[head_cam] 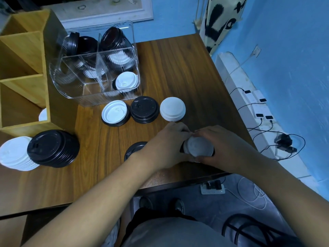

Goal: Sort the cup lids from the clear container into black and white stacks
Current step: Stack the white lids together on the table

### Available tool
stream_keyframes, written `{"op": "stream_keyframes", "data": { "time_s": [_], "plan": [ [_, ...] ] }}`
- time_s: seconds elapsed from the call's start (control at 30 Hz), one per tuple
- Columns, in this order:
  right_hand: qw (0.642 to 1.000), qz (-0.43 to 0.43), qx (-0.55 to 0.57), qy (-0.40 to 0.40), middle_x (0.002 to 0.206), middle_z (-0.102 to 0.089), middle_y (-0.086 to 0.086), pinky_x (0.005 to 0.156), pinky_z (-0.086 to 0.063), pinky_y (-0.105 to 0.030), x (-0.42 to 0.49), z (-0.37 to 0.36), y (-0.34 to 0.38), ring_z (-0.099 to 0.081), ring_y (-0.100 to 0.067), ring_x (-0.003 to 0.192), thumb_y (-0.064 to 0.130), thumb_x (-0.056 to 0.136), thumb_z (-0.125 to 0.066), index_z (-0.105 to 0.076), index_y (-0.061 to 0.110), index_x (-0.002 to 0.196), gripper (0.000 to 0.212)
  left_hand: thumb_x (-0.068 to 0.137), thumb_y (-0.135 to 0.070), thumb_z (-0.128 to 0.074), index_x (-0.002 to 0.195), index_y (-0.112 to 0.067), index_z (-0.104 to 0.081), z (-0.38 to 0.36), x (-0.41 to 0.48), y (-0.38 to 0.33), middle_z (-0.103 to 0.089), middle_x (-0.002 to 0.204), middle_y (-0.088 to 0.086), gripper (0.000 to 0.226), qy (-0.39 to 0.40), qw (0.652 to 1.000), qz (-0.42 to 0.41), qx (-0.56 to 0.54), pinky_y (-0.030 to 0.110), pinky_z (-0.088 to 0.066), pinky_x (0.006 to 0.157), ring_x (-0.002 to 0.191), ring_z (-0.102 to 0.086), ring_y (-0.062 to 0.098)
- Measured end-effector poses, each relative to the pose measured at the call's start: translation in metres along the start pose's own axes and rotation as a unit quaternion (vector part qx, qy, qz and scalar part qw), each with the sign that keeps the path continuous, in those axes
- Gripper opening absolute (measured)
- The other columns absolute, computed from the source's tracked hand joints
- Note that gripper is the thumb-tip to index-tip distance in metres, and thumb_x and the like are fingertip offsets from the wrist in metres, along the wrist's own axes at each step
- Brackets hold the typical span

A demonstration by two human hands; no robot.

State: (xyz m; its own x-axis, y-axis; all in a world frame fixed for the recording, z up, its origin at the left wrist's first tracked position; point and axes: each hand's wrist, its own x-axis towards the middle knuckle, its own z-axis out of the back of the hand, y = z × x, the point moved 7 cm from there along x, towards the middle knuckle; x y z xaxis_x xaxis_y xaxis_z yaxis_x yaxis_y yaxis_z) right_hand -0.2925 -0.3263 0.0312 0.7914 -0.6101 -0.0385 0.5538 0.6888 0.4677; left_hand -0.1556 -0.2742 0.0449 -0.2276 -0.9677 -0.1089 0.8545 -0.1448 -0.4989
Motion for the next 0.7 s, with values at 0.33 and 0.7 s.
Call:
{"op": "stream_keyframes", "data": {
  "time_s": [0.33,0.7],
  "plan": [
    [0.998,0.041,-0.039,0.011,0.142,-0.047,0.013,0.099,-0.036,-0.023,0.006,0.002,0.017,-0.032,-0.004,0.128,0.062,0.075,-0.073,-0.040,0.030,0.145,0.084,0.085,-0.034,-0.082,0.135,-0.015,-0.062,0.079,-0.034,0.060,-0.063,0.130,0.002,0.057,-0.195,0.977,0.072,0.043,0.031,-0.040,0.106,0.124,-0.051,0.022],
    [0.999,0.015,-0.021,-0.028,0.153,-0.040,0.008,0.111,-0.027,-0.033,0.103,0.049,0.030,-0.033,-0.015,0.139,0.040,0.081,-0.079,-0.037,0.027,0.151,0.082,0.085,-0.039,-0.079,0.131,-0.013,-0.063,0.095,-0.067,0.114,-0.062,0.129,0.002,0.056,-0.261,0.948,0.133,0.126,0.038,-0.040,0.111,0.126,-0.048,0.023]
  ]
}}
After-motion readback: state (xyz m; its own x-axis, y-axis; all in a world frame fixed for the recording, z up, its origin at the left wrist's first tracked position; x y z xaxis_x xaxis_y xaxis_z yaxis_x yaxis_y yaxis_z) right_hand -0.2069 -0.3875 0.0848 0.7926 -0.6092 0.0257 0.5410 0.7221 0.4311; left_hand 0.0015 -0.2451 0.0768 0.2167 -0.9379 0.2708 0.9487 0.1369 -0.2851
